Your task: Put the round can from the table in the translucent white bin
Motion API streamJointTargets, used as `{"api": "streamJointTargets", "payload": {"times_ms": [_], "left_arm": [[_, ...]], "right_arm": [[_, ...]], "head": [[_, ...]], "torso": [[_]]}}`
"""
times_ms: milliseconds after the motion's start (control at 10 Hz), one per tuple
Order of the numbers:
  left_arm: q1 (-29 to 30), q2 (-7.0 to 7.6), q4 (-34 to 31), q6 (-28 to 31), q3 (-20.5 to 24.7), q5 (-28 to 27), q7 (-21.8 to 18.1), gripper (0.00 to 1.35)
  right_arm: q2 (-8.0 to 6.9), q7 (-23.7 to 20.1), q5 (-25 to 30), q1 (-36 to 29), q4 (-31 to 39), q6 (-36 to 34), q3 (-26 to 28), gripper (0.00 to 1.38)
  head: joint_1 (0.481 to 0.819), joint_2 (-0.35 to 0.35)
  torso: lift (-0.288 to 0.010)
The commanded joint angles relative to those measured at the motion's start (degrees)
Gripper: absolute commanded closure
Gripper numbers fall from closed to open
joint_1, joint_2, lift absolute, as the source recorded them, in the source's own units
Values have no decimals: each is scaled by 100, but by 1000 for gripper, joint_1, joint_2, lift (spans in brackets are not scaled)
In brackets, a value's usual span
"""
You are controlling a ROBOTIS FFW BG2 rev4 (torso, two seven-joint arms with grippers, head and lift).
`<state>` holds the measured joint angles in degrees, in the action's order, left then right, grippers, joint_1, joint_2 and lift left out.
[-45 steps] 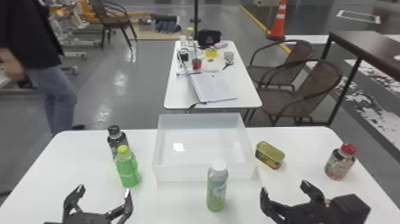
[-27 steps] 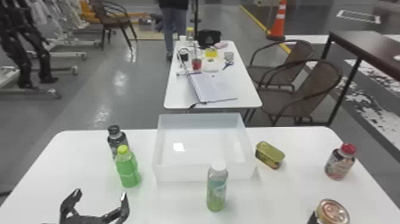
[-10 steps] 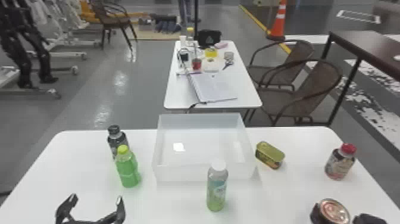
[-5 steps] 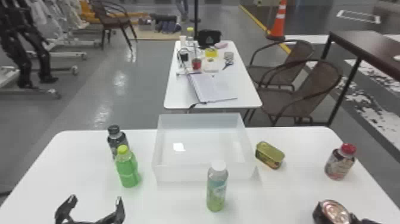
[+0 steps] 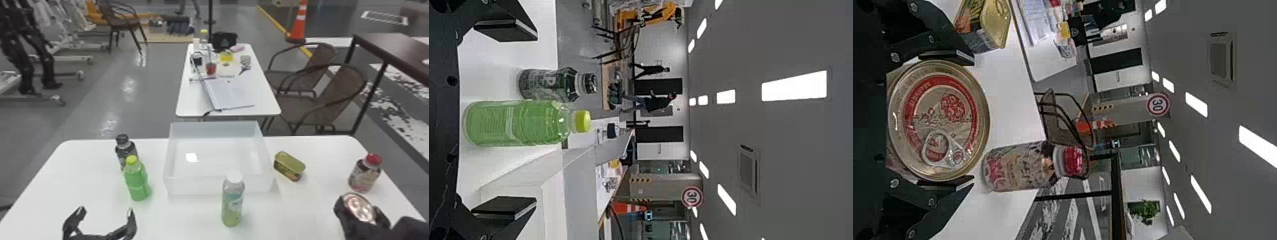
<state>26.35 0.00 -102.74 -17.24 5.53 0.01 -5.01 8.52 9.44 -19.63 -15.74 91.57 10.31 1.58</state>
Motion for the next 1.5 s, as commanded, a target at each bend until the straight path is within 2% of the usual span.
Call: {"api": "streamJointTargets", "payload": {"times_ms": [0, 100, 200, 300, 500, 800, 1000, 1200, 1400], "left_arm": [[-25, -15, 8, 37, -17, -1, 0, 136], [-25, -15, 8, 46, -26, 26, 9, 136], [-25, -15, 17, 54, -26, 43, 9, 136], [-33, -15, 17, 54, -35, 43, 9, 136], [-95, -15, 61, 81, -88, 52, 9, 136], [-174, -15, 122, 107, -149, 78, 9, 136], [-227, -15, 166, 142, -193, 96, 18, 136], [-253, -15, 184, 169, -202, 114, 18, 136], [-271, -15, 202, 160, -211, 122, 18, 136]], "right_arm": [[194, -65, -59, 10, 968, -917, 0, 690], [202, -162, -32, 185, 1223, -1198, 0, 688], [150, -329, -76, 431, 1302, -1541, 0, 688], [158, -531, -103, 748, 1302, -2016, 9, 688], [185, -944, -155, 1451, 1021, -2719, 0, 688], [115, -1287, -103, 2312, 221, -2895, -272, 683], [-35, -2104, 152, 2840, -482, -3114, -334, 683], [-184, -3309, 486, 3446, -1361, -3150, -334, 682], [-219, -4047, 513, 3850, -2143, -3158, -527, 665]], "head": [[549, 0], [549, 0], [549, 0], [549, 0], [549, 0], [549, 0], [549, 0], [549, 0], [549, 0]], "torso": [[-100], [-100], [-100], [-100], [-100], [-100], [-100], [-100], [-100]]}}
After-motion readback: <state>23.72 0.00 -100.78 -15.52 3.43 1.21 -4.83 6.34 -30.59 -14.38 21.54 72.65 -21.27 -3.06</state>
